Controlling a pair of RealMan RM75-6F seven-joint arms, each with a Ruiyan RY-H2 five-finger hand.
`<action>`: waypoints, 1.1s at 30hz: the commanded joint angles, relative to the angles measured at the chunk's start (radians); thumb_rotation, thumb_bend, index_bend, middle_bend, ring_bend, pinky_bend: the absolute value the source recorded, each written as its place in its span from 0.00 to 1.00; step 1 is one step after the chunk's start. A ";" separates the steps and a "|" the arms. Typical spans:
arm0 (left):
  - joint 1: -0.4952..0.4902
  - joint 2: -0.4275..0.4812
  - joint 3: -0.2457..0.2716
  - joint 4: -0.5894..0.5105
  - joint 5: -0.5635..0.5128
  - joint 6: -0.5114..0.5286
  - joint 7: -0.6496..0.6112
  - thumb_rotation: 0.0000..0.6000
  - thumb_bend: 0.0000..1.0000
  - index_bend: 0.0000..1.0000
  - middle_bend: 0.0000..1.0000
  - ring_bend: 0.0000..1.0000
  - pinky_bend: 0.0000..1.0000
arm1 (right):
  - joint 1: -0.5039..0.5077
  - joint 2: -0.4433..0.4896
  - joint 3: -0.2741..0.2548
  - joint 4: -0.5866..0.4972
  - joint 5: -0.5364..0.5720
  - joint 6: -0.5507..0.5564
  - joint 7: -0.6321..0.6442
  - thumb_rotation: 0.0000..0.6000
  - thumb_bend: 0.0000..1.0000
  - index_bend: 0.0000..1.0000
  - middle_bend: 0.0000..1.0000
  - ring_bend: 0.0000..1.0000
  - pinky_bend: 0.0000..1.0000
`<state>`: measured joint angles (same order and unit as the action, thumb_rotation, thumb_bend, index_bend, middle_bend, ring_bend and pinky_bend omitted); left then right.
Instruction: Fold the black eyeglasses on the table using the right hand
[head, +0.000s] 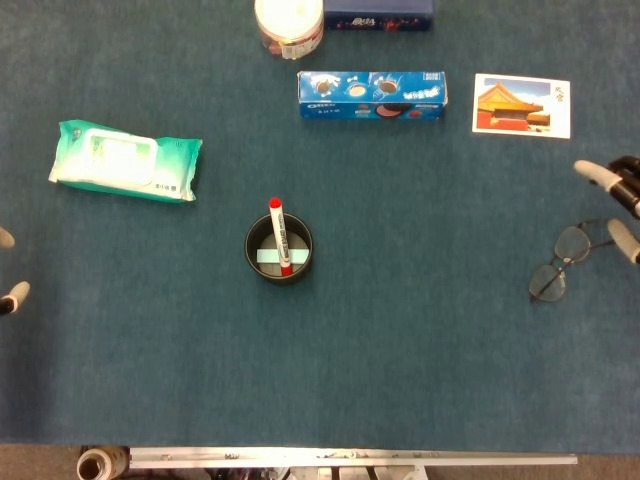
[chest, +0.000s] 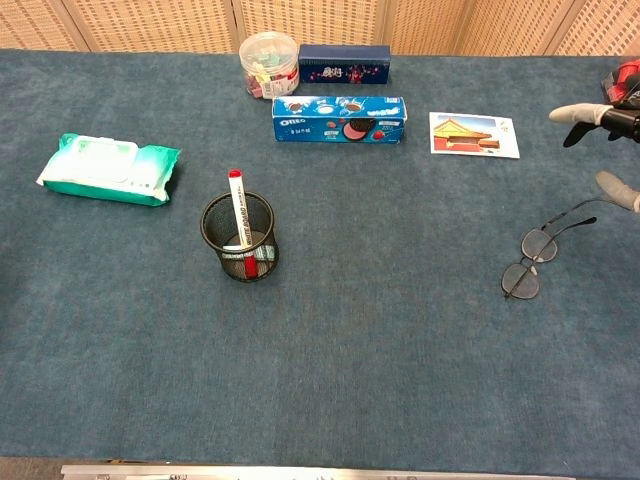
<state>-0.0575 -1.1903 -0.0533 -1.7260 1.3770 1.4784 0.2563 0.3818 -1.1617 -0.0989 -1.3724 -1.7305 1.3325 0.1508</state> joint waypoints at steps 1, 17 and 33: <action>-0.001 -0.001 0.000 -0.002 0.000 -0.001 0.003 1.00 0.04 0.45 0.38 0.31 0.51 | -0.010 0.000 -0.004 0.011 0.012 -0.009 -0.004 1.00 0.47 0.14 0.32 0.21 0.33; -0.003 -0.007 0.003 -0.003 -0.005 -0.004 0.010 1.00 0.04 0.45 0.38 0.31 0.51 | -0.047 -0.023 0.010 0.066 0.051 -0.011 -0.002 1.00 0.47 0.14 0.32 0.21 0.33; 0.000 -0.007 0.004 0.004 -0.010 -0.004 0.000 1.00 0.04 0.45 0.38 0.31 0.51 | -0.043 -0.047 0.018 0.086 0.043 -0.027 0.018 1.00 0.47 0.14 0.32 0.21 0.33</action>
<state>-0.0576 -1.1976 -0.0491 -1.7224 1.3667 1.4746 0.2565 0.3388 -1.2079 -0.0806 -1.2863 -1.6866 1.3058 0.1687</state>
